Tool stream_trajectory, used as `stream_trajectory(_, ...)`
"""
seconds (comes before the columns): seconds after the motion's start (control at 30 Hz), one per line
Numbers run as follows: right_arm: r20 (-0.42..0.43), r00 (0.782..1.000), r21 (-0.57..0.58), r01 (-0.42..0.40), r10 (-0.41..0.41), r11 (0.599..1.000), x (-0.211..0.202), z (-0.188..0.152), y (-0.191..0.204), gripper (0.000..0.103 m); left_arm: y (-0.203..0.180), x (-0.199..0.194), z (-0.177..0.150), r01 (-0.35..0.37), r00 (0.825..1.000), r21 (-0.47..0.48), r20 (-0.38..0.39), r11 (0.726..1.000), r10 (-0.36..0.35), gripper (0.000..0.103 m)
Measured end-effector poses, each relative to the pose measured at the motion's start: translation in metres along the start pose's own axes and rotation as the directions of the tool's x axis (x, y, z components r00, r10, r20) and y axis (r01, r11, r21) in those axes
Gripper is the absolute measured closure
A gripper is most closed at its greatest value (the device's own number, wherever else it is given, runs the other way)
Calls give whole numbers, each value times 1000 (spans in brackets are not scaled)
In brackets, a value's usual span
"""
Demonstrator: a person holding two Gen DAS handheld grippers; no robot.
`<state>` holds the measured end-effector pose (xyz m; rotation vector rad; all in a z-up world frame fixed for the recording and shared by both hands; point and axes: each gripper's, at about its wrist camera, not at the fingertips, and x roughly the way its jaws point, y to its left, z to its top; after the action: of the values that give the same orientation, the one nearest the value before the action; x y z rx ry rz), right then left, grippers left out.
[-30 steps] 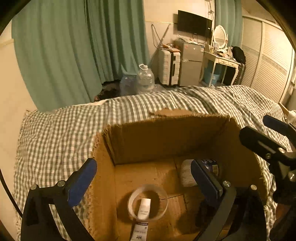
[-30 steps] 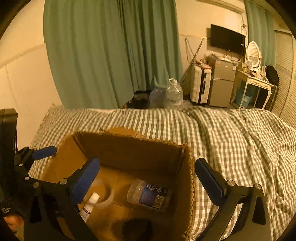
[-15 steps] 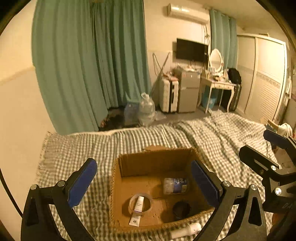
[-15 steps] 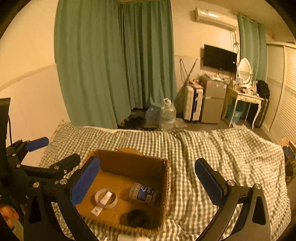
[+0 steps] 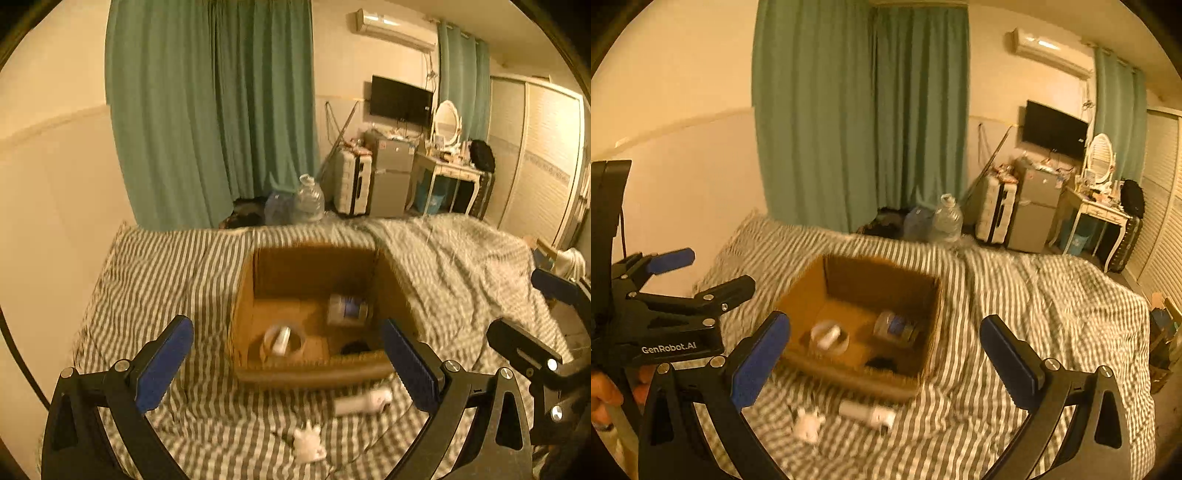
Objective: Organize objects
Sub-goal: 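Lift both grippers out of the box toward the remaining objects, then grasp the small white figurine with the left gripper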
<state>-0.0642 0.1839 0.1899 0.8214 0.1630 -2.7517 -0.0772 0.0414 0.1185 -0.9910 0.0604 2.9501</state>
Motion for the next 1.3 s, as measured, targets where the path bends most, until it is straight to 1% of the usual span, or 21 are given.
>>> stream_trajectory(0.1,-46,999,-24,-10,9,1000,20,-38,-3,1,-8,22,-40,-26,999,14,-39,1000,27,0)
stream_trajectory(0.17,-82,997,-34,-17,14,999,38,-64,-8,1,-10,42,-66,-27,995,4,-93,1000,27,0)
stream_trajectory(0.27,-145,989,-30,-34,29,999,72,-102,-21,1,-11,72,-103,-33,986,-30,-164,999,27,0)
stream_trajectory(0.33,-184,982,-18,-39,35,999,92,-122,-29,1,-14,93,-126,-52,977,-32,-209,998,44,0)
stream_trajectory(0.37,-199,979,-9,-43,40,999,99,-127,-33,0,-16,103,-138,-57,971,-31,-234,998,48,0)
stream_trajectory(0.47,-230,970,51,-62,72,997,121,-147,-42,0,-24,130,-172,-41,953,-35,-302,999,29,0)
stream_trajectory(0.5,-241,967,59,-66,79,996,128,-152,-42,0,-25,136,-178,-37,948,-34,-317,999,25,0)
stream_trajectory(0.53,-244,967,60,-64,77,996,132,-156,-43,0,-29,144,-187,-33,941,-21,-336,999,24,0)
stream_trajectory(0.6,-260,963,52,-60,72,997,141,-164,-42,1,-39,153,-197,-20,936,29,-351,999,29,0)
stream_trajectory(0.67,-279,958,39,-60,69,997,148,-169,-39,1,-48,161,-205,11,930,63,-368,998,13,6)
stream_trajectory(0.7,-286,956,33,-61,68,998,151,-173,-38,1,-50,167,-208,22,925,66,-381,998,5,16)
stream_trajectory(0.73,-296,953,29,-61,66,998,154,-175,-37,1,-52,172,-211,29,914,76,-405,997,4,32)
stream_trajectory(0.77,-308,949,26,-60,65,998,157,-178,-34,1,-53,177,-216,34,906,85,-424,996,6,42)
stream_trajectory(0.8,-317,947,25,-58,63,998,159,-180,-31,1,-53,180,-221,48,897,85,-442,995,-5,49)
stream_trajectory(0.87,-324,944,17,-56,58,998,161,-182,-28,1,-52,177,-221,56,901,74,-434,996,-18,49)
stream_trajectory(0.93,-325,944,6,-55,54,998,162,-182,-25,1,-51,170,-218,58,908,67,-417,996,-25,49)
stream_trajectory(1.03,-319,946,0,-61,58,998,161,-181,-21,1,-49,147,-208,69,933,51,-358,996,-46,49)
stream_trajectory(1.1,-310,948,8,-74,72,997,159,-180,-19,1,-44,130,-197,83,945,26,-319,996,-71,49)
stream_trajectory(1.17,-298,950,16,-89,89,996,158,-178,-16,1,-37,115,-185,83,957,15,-279,996,-75,49)
stream_trajectory(1.27,-302,948,20,-97,99,995,163,-175,-10,1,-16,108,-166,75,968,-8,-241,997,-75,49)
stream_trajectory(1.3,-309,945,28,-104,107,994,166,-175,-8,1,-10,111,-158,73,968,-12,-239,997,-74,49)
